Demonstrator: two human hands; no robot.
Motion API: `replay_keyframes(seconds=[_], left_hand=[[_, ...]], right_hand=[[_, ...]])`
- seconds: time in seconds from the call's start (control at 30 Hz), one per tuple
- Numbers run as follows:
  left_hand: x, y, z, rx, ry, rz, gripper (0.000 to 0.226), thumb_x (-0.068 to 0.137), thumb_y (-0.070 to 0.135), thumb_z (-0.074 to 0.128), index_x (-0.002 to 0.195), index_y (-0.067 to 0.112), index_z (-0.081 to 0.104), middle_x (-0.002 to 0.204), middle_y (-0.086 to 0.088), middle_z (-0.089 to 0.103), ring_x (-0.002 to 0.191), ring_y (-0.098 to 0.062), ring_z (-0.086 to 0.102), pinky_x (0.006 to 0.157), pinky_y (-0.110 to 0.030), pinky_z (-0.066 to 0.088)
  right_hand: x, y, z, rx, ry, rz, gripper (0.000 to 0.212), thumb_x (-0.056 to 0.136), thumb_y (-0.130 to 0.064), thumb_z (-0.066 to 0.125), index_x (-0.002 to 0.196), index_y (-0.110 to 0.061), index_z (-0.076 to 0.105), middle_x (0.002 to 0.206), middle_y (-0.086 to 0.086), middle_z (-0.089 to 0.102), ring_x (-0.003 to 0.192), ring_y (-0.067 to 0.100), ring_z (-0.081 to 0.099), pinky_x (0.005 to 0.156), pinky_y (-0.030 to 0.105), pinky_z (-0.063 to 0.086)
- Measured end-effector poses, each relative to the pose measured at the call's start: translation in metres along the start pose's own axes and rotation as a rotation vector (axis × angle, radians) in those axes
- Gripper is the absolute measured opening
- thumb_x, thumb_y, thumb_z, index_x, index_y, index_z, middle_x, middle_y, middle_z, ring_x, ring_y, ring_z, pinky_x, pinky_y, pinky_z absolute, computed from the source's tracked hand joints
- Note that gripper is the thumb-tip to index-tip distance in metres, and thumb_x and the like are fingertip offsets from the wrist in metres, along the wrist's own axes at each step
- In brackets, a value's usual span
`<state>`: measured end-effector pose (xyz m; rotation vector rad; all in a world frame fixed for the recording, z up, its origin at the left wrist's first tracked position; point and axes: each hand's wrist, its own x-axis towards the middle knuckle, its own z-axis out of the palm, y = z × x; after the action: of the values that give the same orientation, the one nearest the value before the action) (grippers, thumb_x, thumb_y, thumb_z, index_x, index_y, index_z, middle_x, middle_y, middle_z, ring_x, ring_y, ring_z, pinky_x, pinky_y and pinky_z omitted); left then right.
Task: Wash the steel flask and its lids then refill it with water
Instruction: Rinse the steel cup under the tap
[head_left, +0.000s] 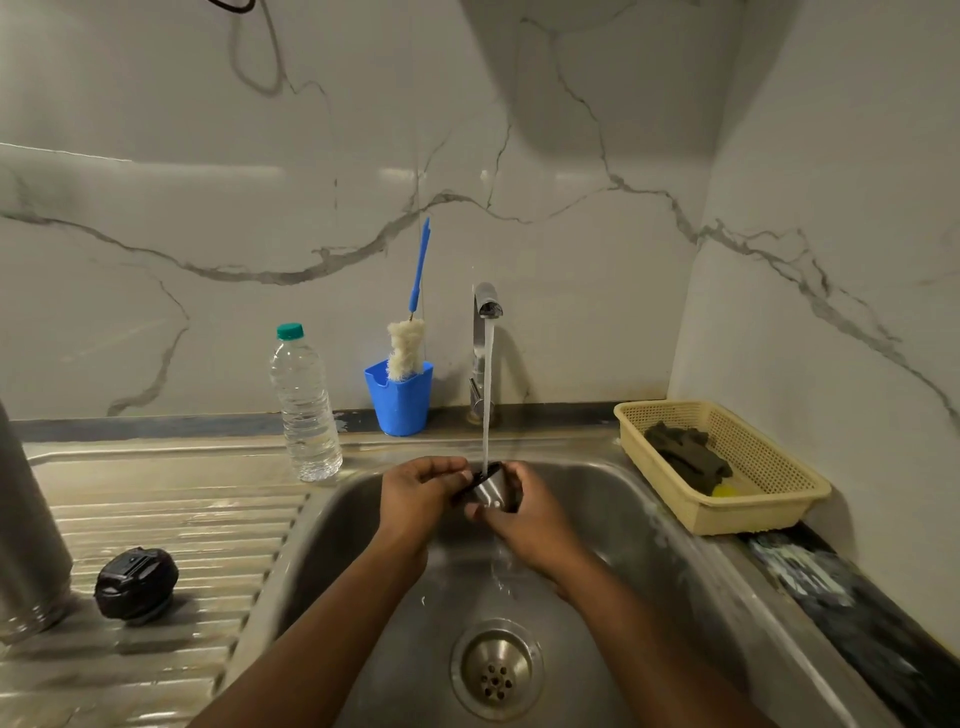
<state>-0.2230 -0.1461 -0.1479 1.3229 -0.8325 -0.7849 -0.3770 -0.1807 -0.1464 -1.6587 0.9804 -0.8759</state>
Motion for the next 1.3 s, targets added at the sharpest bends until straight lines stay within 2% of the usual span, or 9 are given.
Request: replay_keyframes(seconds=[0.2,0.33,0.47,0.67,0.8,0.9,1.03,1.13,1.3], left_hand=[[0.005,-0.002,-0.003,-0.061,0.081,-0.049,0.012,0.097,0.006,0.069,0.105,0.009,0.077,0.099,-0.012,0.080,0.098,-0.027,0.078,0.095,-0.045,0.062],[0.013,0.013,-0.011,-0.086,0.086,-0.092,0.011,0.099,0.005,0.066,0.106,0.007,0.075,0.102,-0.015,0.079,0.101,-0.031,0.076,0.096,-0.045,0.061],[0.027,0.029,-0.011,-0.082,0.144,-0.064,0.010,0.099,0.004,0.065,0.103,0.005,0.075,0.103,-0.017,0.077,0.098,-0.030,0.075,0.086,-0.036,0.063],[0.063,0.043,0.013,0.183,0.043,-0.005,0.028,0.102,0.003,0.057,0.127,0.008,0.069,0.107,-0.012,0.071,0.096,-0.024,0.069,0.094,-0.045,0.061],[0.083,0.058,0.029,0.370,-0.030,0.003,0.040,0.102,0.003,0.052,0.140,0.013,0.063,0.114,-0.011,0.071,0.098,-0.024,0.071,0.089,-0.039,0.063],[0.089,0.069,0.036,0.418,-0.061,-0.002,0.037,0.101,-0.004,0.047,0.131,0.005,0.068,0.101,-0.012,0.073,0.084,-0.020,0.070,0.074,-0.032,0.062],[0.089,0.074,0.038,0.472,-0.081,0.029,0.038,0.101,-0.008,0.046,0.131,0.004,0.067,0.099,-0.009,0.071,0.083,-0.016,0.069,0.064,-0.020,0.057],[0.087,0.076,0.040,0.491,-0.163,0.052,0.041,0.101,-0.008,0.047,0.134,0.006,0.067,0.103,-0.008,0.071,0.089,-0.018,0.069,0.071,-0.023,0.059],[0.080,0.072,0.036,0.472,-0.149,0.077,0.040,0.103,0.003,0.055,0.140,0.017,0.064,0.114,-0.008,0.070,0.091,-0.018,0.067,0.079,-0.030,0.060]], right_hand=[[0.001,-0.001,-0.003,-0.054,0.067,0.011,0.071,0.076,-0.025,0.091,0.137,-0.029,0.055,0.125,-0.009,0.063,0.107,0.005,0.061,0.077,0.015,0.048],[0.000,-0.004,-0.009,0.087,0.093,0.007,0.052,0.079,-0.027,0.089,0.123,-0.032,0.062,0.121,-0.005,0.072,0.102,0.011,0.070,0.081,0.025,0.060],[-0.004,-0.017,-0.014,0.235,0.255,-0.046,0.040,0.091,-0.040,0.076,0.125,-0.029,0.058,0.112,-0.004,0.070,0.094,0.009,0.070,0.064,0.013,0.052],[0.002,-0.009,-0.018,0.064,0.387,-0.092,0.044,0.094,-0.037,0.073,0.134,-0.028,0.056,0.104,-0.013,0.060,0.085,-0.005,0.057,0.055,0.005,0.044],[0.003,-0.001,-0.017,-0.077,0.421,-0.100,0.048,0.090,-0.037,0.076,0.132,-0.033,0.054,0.107,-0.013,0.057,0.091,0.001,0.056,0.067,0.010,0.039],[0.007,0.006,-0.018,-0.096,0.472,-0.084,0.052,0.078,-0.033,0.087,0.114,-0.027,0.050,0.103,-0.005,0.063,0.095,0.017,0.064,0.071,0.024,0.052],[0.012,0.011,-0.017,-0.185,0.499,-0.099,0.055,0.071,-0.035,0.088,0.111,-0.032,0.051,0.106,-0.004,0.062,0.101,0.021,0.063,0.080,0.038,0.059],[0.009,0.011,-0.017,-0.294,0.523,-0.172,0.056,0.076,-0.044,0.082,0.123,-0.040,0.053,0.120,-0.010,0.061,0.113,0.017,0.056,0.088,0.038,0.058],[0.006,0.009,-0.016,-0.321,0.483,-0.217,0.069,0.086,-0.041,0.080,0.147,-0.031,0.049,0.139,-0.007,0.053,0.119,0.008,0.053,0.093,0.025,0.050]])
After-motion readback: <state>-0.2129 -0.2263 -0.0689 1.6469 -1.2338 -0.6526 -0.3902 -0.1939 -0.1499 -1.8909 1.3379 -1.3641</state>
